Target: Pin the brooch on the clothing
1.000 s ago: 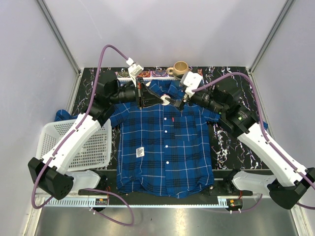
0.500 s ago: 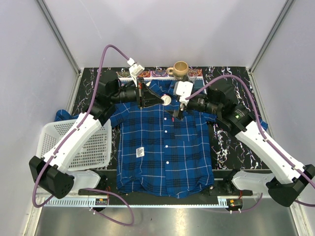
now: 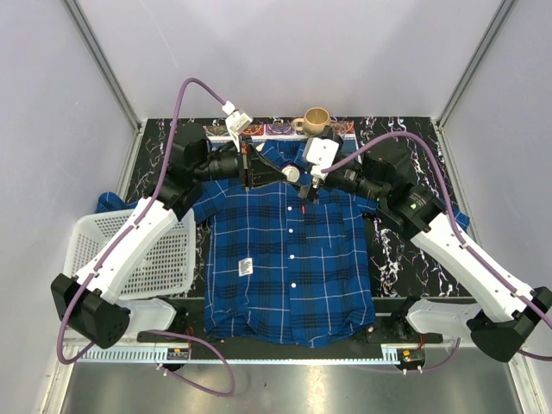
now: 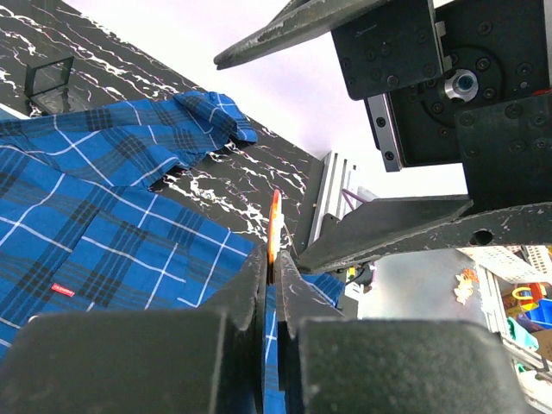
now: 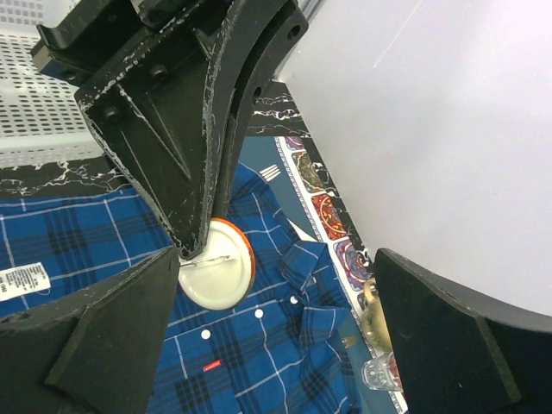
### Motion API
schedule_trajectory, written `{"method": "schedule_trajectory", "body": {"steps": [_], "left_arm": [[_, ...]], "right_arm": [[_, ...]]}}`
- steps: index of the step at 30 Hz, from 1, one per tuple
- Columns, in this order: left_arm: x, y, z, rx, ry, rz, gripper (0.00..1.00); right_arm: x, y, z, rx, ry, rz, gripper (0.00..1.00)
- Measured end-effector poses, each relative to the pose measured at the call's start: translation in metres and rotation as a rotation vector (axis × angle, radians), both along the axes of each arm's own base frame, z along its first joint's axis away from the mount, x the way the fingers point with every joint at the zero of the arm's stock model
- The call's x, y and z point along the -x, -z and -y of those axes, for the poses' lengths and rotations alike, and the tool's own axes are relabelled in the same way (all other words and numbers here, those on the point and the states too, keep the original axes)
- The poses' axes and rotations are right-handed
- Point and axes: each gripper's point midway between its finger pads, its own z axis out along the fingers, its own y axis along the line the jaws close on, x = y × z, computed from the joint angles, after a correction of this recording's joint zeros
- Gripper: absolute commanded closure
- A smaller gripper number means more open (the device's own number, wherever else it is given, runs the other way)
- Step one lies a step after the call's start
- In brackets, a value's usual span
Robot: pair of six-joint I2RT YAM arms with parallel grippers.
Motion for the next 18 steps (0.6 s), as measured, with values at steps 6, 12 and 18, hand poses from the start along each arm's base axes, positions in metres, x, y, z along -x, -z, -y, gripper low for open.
{"method": "schedule_trajectory", "body": {"steps": [6, 12, 18], "left_arm": [[-0.001, -0.001, 0.0, 0.002, -0.005, 0.003, 1.0], [-0.001, -0.001, 0.0, 0.003, -0.006, 0.003, 1.0], [-0.002, -0.001, -0.001, 0.001, -0.006, 0.012, 1.0]], "right_arm": [[-0.003, 0.0, 0.0, -0.006, 0.017, 0.028, 0.0], [0.0, -0.006, 0.004, -0.021, 0.023, 0.052, 0.0], [-0.001, -0.013, 0.008, -0.036, 0.046, 0.07, 0.0]]}}
